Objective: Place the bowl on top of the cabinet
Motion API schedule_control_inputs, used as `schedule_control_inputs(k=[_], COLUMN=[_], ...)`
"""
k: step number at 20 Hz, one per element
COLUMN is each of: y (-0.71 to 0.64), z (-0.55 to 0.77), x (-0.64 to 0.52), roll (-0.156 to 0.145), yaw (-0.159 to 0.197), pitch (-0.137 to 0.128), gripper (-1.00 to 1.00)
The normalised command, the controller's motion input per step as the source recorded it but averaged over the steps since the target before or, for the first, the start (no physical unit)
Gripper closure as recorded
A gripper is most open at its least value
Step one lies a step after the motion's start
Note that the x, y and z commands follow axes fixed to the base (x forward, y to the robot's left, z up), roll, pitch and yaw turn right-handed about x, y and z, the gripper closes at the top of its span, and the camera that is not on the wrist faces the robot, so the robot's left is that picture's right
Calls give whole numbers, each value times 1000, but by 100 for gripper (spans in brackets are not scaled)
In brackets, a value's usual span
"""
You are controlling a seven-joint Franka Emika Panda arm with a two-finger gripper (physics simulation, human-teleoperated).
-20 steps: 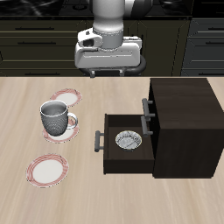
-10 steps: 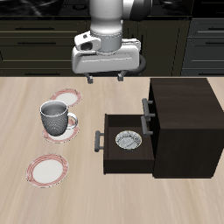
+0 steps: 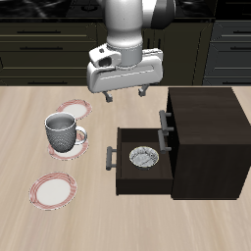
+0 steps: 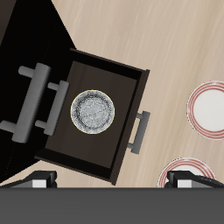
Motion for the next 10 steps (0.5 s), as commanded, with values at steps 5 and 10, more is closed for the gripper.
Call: schedule_control_inputs(k=[5, 10], y=[142, -73], z=[-102, -61], x=[57, 204], roll=[32, 25], yaw=[220, 283], pitch=[-21, -11], gripper=[-100, -100])
